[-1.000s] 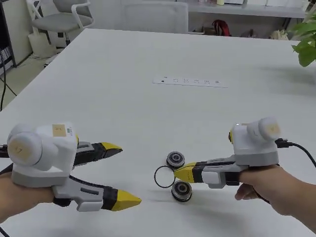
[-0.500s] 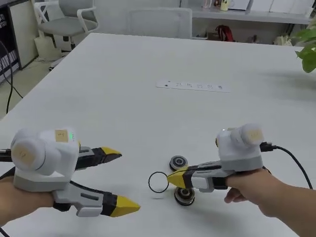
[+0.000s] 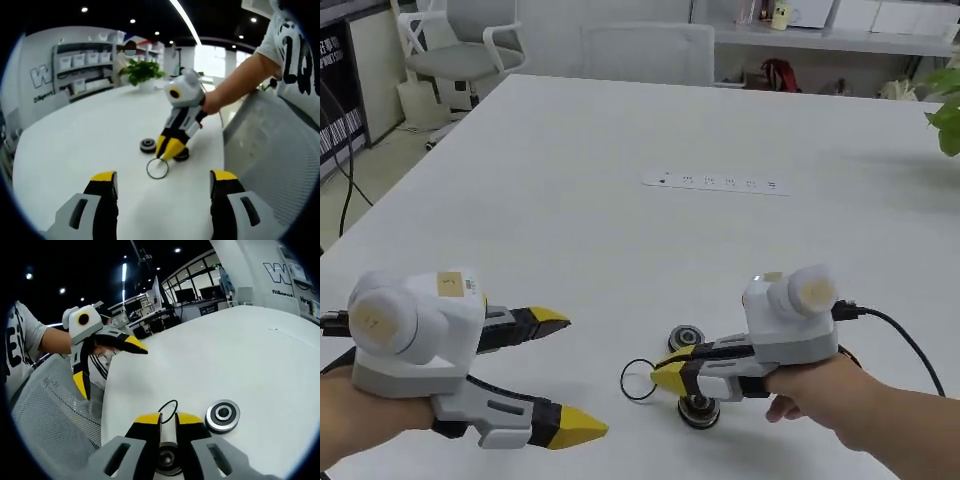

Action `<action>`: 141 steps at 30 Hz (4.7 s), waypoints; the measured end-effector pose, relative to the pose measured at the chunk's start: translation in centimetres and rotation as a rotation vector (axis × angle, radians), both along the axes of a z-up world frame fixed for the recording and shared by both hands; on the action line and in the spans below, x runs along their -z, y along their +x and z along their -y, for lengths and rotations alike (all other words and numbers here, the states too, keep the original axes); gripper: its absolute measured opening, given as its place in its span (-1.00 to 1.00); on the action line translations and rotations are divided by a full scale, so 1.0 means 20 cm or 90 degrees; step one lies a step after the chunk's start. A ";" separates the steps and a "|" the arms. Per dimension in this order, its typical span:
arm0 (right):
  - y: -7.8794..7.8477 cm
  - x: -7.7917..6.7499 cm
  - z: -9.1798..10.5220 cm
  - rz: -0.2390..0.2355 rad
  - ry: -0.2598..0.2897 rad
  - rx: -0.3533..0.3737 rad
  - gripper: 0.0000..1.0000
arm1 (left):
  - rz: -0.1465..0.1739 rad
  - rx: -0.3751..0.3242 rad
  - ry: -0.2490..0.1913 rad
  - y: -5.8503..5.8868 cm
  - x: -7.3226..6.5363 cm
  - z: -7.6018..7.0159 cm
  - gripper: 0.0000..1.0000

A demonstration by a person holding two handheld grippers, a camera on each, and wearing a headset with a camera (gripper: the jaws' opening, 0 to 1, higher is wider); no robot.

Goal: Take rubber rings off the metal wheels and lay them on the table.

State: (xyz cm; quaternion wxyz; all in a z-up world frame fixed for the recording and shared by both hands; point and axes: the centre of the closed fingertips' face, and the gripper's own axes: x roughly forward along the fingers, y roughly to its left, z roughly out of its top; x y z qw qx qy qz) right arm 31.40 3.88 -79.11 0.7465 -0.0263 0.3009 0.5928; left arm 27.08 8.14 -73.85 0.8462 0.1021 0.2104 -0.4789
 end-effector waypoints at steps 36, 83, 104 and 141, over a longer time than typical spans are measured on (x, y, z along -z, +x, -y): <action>-0.02 -0.17 0.22 0.004 0.057 0.033 -0.47 | 0.014 0.035 -0.004 0.09 -0.02 0.13 0.49; -0.09 -0.01 0.38 0.045 0.016 0.006 -0.31 | 0.010 0.091 0.013 0.13 0.08 0.33 0.30; -0.09 0.01 0.35 0.062 0.003 -0.017 -0.29 | 0.003 0.111 0.016 0.15 0.11 0.40 0.17; -0.10 0.05 0.34 0.072 0.003 -0.032 -0.30 | -0.013 0.163 0.052 0.10 0.22 0.54 -0.47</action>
